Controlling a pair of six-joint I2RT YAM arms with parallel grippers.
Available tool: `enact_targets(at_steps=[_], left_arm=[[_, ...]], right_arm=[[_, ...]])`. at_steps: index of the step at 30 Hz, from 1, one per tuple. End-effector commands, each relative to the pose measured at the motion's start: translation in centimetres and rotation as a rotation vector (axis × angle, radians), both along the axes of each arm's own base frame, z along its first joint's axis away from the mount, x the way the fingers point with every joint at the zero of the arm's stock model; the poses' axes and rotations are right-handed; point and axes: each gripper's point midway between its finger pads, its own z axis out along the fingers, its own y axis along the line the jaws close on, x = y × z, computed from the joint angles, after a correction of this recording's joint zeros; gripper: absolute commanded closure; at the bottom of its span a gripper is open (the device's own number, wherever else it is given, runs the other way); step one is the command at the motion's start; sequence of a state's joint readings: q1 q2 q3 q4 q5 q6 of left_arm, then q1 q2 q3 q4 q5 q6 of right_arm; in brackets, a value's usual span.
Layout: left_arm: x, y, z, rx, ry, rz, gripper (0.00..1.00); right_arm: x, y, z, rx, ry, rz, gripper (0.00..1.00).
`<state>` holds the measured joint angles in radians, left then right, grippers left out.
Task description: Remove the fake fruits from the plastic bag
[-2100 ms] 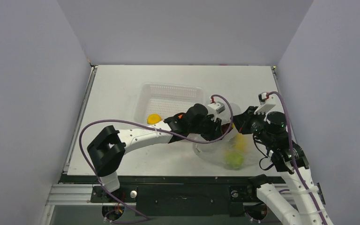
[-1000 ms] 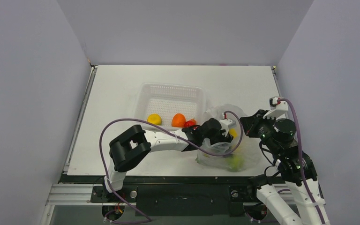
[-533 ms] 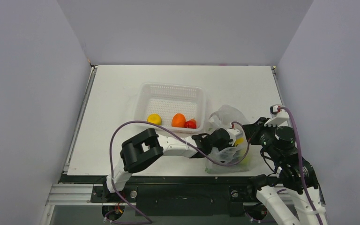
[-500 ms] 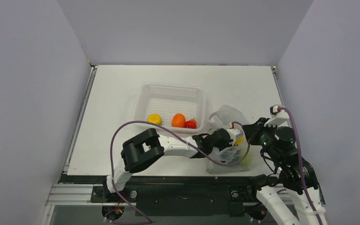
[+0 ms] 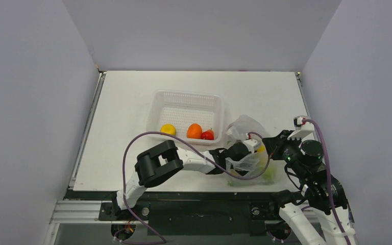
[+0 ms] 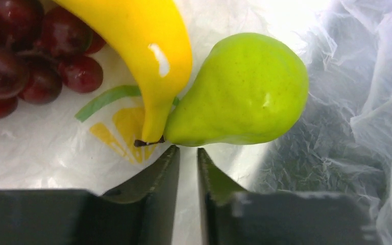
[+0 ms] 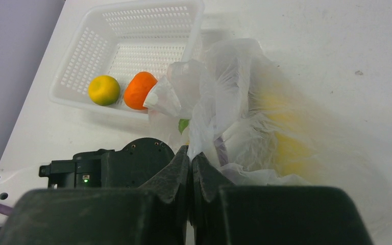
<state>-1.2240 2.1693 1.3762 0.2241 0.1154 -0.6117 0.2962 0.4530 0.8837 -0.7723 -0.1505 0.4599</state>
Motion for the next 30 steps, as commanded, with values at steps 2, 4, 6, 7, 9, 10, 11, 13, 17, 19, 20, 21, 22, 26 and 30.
enact_targets(at_steps=[2, 4, 6, 7, 9, 10, 11, 13, 17, 19, 20, 21, 22, 26, 30], left_arm=[[-0.1, 0.4, 4.7, -0.130, -0.008, 0.023, 0.98], [-0.3, 0.9, 6.3, -0.162, -0.010, 0.020, 1.00], [-0.8, 1.4, 7.4, -0.183, -0.008, 0.009, 1.00], [-1.0, 1.7, 7.4, -0.182, -0.007, 0.009, 1.00], [-1.1, 2.2, 8.4, -0.193, -0.015, 0.009, 1.00], [-1.1, 2.5, 9.2, -0.202, -0.024, 0.013, 1.00], [-1.1, 2.8, 9.2, -0.196, -0.031, 0.014, 1.00], [-0.7, 3.2, 10.0, -0.197, -0.052, 0.030, 1.00], [0.6, 2.6, 10.5, -0.195, -0.035, 0.048, 0.94], [1.2, 1.8, 10.0, -0.190, 0.003, 0.059, 0.82], [1.6, 1.2, 9.7, -0.197, 0.021, 0.068, 0.80], [1.7, 0.7, 10.0, -0.219, 0.023, 0.066, 0.79], [1.8, 0.2, 9.7, -0.225, 0.039, 0.072, 0.77], [3.2, -1.0, 9.2, -0.247, 0.042, 0.140, 0.68], [5.4, -1.5, 8.5, -0.240, 0.004, 0.269, 0.59]], right_arm=[[-0.2, 0.5, 2.2, 0.031, -0.070, 0.030, 1.00], [-0.2, 0.6, 2.3, 0.035, -0.070, 0.034, 1.00], [-0.2, 0.6, 2.3, 0.036, -0.070, 0.034, 1.00], [-0.2, 0.6, 2.3, 0.036, -0.068, 0.033, 1.00], [-0.1, 0.6, 2.3, 0.036, -0.069, 0.031, 1.00], [-0.1, 0.6, 2.4, 0.038, -0.071, 0.031, 1.00], [-0.1, 0.6, 2.5, 0.041, -0.072, 0.029, 1.00], [0.0, 0.7, 2.8, 0.050, -0.077, 0.029, 1.00], [0.0, 0.9, 3.3, 0.064, -0.087, 0.033, 1.00], [0.1, 1.0, 3.4, 0.069, -0.088, 0.035, 1.00], [0.1, 1.0, 3.5, 0.071, -0.090, 0.036, 1.00], [0.1, 1.0, 3.6, 0.074, -0.092, 0.035, 1.00], [0.1, 1.0, 3.7, 0.075, -0.093, 0.035, 1.00], [-0.1, 1.1, 4.1, 0.092, -0.098, 0.039, 1.00], [-0.3, 1.5, 4.3, 0.119, -0.098, 0.051, 1.00]])
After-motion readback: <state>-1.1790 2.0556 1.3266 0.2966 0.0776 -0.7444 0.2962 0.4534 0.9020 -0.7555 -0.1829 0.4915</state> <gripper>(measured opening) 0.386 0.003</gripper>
